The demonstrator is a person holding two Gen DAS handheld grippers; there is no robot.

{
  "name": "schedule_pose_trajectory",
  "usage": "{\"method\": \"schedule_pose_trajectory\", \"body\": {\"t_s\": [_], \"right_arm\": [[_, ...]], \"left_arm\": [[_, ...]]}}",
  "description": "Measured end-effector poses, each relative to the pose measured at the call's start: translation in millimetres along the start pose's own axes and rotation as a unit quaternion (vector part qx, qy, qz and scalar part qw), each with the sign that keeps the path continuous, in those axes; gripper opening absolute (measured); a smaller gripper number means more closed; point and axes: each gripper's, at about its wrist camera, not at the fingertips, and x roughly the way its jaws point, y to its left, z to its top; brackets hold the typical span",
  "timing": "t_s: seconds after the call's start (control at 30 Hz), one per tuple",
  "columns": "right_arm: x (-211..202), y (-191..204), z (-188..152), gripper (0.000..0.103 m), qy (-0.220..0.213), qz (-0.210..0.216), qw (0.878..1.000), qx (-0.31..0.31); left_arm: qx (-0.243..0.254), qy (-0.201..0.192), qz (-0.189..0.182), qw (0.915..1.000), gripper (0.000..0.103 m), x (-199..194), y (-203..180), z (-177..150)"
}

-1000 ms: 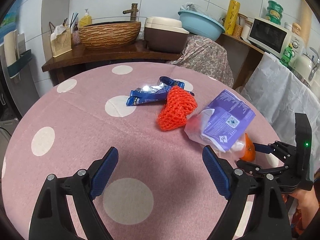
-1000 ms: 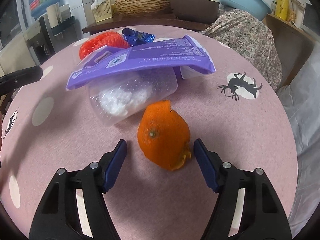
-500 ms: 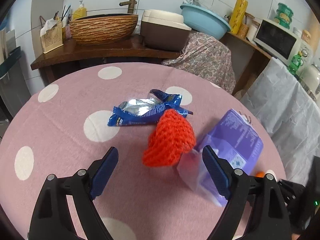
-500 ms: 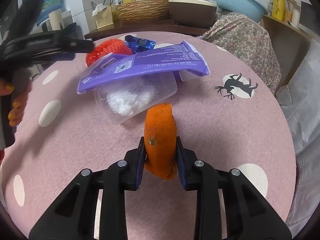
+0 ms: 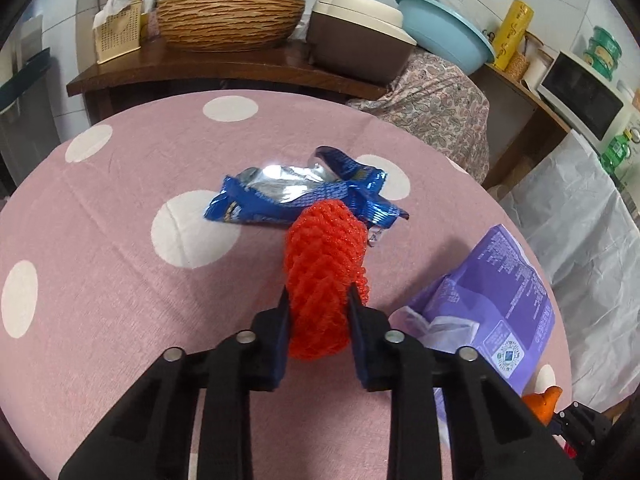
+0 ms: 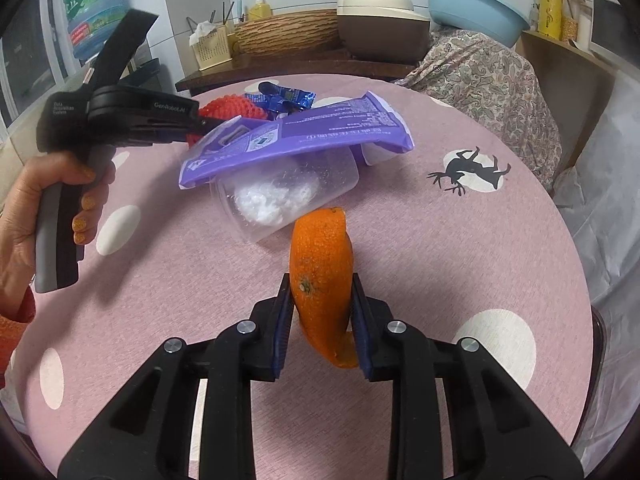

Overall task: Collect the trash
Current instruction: 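Grasp the orange peel with the right tool while the left tool grasps the red foam net, then carry the orange peel and red net over the black bin with both tools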

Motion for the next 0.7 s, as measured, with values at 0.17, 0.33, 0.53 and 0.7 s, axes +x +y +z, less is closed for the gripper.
{"method": "schedule_pose_trajectory", "body": {"t_s": [0.17,0.33,0.53,0.7], "right_arm": [[-9,5,-5,0.028,-0.01,0.011,1.0,0.0],[-26,8,-16,0.028,-0.026,0.025,0.999,0.003],[-60,11,-42,0.028,-0.054,0.027,0.998,0.0],[-92,-1,-70,0.028,-0.075,0.024,0.997,0.019]], "left_arm": [[0.012,-0.021,-0.002,0.9997,0.02,-24,8,-16],[0.038,-0.052,0.002,0.9979,0.02,-62,12,-46],[0.092,-0.073,-0.011,0.993,0.02,-102,-10,-95],[0.149,-0.072,-0.057,0.9846,0.02,-117,-55,-128]]}}
